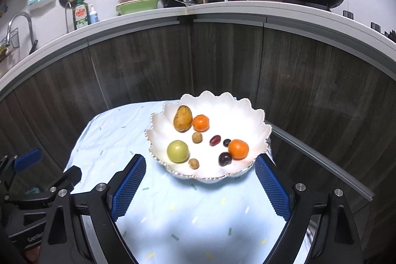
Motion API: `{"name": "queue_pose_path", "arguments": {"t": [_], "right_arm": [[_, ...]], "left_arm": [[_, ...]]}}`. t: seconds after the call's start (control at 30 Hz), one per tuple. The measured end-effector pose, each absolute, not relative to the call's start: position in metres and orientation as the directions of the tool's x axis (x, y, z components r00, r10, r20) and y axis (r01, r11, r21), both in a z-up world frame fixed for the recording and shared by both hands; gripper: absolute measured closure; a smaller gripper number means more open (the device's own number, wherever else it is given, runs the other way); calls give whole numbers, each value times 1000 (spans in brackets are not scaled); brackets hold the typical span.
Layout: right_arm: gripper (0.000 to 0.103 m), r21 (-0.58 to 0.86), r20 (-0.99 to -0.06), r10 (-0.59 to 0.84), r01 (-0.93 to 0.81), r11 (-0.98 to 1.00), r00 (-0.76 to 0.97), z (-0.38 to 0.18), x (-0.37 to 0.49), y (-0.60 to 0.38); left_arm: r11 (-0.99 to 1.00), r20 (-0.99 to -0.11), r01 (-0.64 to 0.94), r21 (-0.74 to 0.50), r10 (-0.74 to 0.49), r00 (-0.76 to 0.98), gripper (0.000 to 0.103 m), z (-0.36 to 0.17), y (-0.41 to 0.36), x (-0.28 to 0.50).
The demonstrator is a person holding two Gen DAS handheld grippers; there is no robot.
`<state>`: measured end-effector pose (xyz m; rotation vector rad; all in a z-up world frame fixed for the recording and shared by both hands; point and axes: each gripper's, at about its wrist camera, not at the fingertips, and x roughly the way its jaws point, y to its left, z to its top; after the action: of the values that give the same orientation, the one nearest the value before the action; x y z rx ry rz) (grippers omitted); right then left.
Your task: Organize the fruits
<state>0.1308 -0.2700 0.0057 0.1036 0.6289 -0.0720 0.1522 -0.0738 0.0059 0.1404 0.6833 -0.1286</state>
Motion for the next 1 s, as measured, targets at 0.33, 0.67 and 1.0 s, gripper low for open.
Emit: {"name": "queue_pose_path", "arguments": {"t": [0.33,0.67,1.0], "right_arm": [[12,80,-603,-38,107,991,797,-6,98,-260],[12,73,-596,-32,94,993,802,-4,66,-254],[12,84,-602,-8,73,994,799,-3,38,-246]], "left_arm": [[986,-639,122,110,-24,769,9,0,-53,114],[991,-670,95,89,-11,743,9,-6,-43,75],[994,-661,69,81,2,751,9,-5,-36,46]]}}
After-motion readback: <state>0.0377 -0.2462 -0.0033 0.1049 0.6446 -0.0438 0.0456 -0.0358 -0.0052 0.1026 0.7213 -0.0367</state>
